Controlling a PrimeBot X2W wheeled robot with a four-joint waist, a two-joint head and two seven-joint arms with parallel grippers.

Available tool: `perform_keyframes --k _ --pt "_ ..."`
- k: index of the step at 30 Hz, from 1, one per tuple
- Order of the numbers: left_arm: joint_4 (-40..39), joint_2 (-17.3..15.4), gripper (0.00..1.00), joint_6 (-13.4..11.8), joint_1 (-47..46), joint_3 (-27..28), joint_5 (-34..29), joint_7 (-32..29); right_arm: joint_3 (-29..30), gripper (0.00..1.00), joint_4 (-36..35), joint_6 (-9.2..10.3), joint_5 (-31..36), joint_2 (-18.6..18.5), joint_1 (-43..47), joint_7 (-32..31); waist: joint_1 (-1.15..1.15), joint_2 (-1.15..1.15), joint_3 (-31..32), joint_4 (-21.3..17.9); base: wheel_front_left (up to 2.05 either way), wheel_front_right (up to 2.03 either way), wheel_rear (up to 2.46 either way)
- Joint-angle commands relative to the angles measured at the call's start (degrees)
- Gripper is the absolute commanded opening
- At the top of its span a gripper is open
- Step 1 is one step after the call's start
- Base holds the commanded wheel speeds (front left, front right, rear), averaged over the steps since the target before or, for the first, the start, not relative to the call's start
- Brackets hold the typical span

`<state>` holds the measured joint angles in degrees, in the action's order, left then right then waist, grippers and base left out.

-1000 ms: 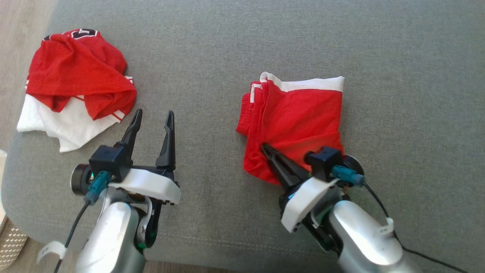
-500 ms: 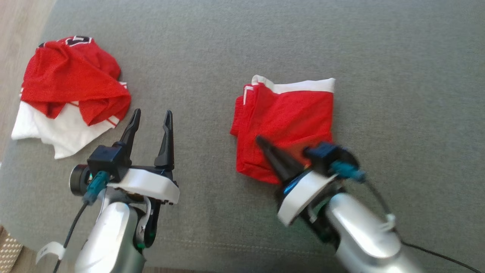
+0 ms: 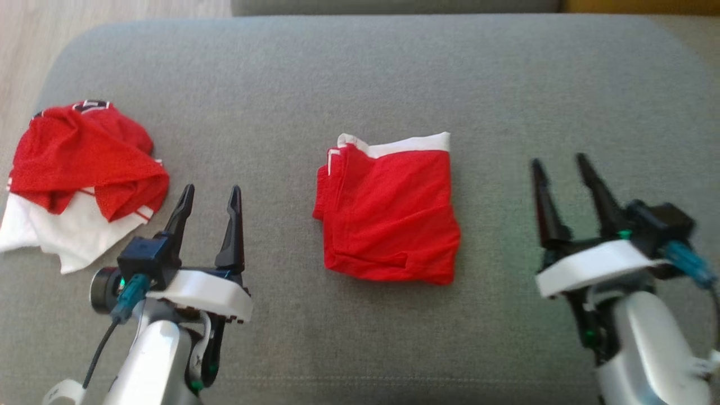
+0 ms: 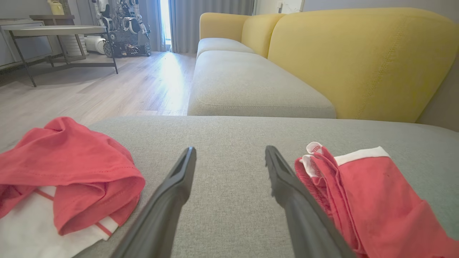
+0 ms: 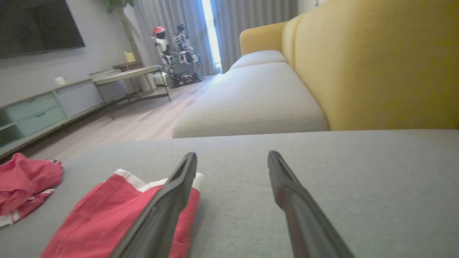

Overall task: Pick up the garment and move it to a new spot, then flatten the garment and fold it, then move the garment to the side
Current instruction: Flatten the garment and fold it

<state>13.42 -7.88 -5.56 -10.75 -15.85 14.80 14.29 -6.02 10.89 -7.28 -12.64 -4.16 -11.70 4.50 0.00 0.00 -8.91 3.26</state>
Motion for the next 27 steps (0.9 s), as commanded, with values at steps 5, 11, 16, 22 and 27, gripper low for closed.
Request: perform_keyframes --k 5,11,16,22,27 --pt "-2.5 -2.3 1.00 -0.5 -0.1 2.2 0.1 0.0 3.2 1.00 -6.0 -0.21 1.4 0.8 2.9 -2.1 0.00 0.00 2.3 -0.9 0.00 0.00 0.00" --pt "-4.3 -3.9 1.00 -1.6 3.8 1.9 -0.5 -1.4 4.4 1.00 -10.1 -0.21 2.2 0.9 8.8 -5.4 0.00 0.00 5.8 -1.4 0.00 0.00 0.00" --pt "-5.9 -4.6 1.00 -2.1 7.1 1.4 -0.4 -2.8 4.3 1.00 -12.1 -0.21 2.1 0.9 12.1 -7.2 0.00 0.00 8.2 -1.8 0.00 0.00 0.00" --pt "-7.6 -5.4 1.00 -2.7 9.8 1.3 -0.1 -4.1 4.5 1.00 -13.5 -0.21 1.9 0.9 14.4 -8.7 0.00 0.00 9.8 -1.9 0.00 0.00 0.00" --pt "-8.5 -5.6 1.00 -3.1 11.1 1.3 0.3 -4.6 4.2 1.00 -14.0 -0.21 1.8 0.7 14.9 -9.4 0.00 0.00 10.4 -1.6 0.00 0.00 0.00"
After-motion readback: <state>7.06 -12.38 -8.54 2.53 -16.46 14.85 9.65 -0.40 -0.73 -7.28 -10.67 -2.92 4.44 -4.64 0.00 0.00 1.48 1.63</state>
